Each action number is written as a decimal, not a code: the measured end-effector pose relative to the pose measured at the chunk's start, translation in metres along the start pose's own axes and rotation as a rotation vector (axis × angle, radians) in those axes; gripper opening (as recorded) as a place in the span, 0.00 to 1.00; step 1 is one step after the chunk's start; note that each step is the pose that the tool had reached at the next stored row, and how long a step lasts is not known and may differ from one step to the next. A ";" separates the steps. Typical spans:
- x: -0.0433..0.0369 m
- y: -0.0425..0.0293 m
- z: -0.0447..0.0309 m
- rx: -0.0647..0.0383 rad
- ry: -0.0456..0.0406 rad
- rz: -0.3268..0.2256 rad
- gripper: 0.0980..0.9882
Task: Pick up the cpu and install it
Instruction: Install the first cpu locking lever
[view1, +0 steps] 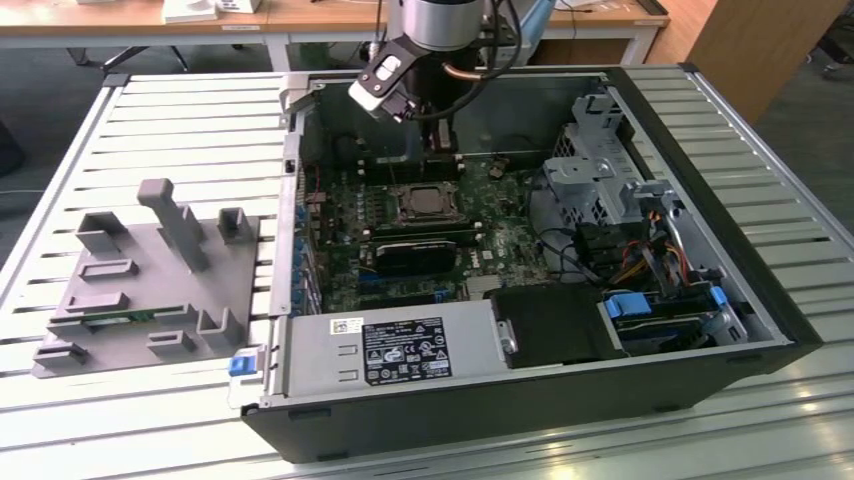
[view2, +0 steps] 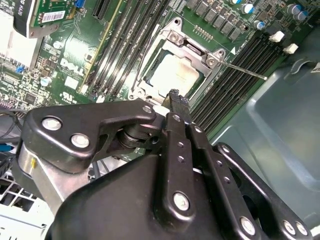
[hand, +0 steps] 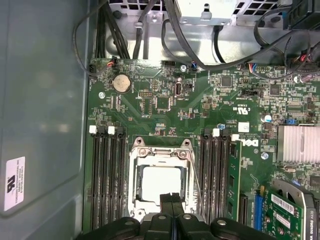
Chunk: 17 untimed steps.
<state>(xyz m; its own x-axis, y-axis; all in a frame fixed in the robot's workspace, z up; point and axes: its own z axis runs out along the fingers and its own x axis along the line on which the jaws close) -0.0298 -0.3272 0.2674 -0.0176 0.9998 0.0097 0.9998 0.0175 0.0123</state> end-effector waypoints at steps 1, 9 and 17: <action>0.0000 0.0000 -0.0008 0.000 0.0000 0.000 0.01; 0.0001 0.0001 -0.0055 0.000 0.0000 0.000 0.01; 0.0001 0.0001 -0.0095 0.000 0.0000 0.000 0.01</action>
<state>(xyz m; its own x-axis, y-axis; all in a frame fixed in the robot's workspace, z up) -0.0298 -0.3272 0.2769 -0.0177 0.9998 0.0097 0.9998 0.0176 0.0123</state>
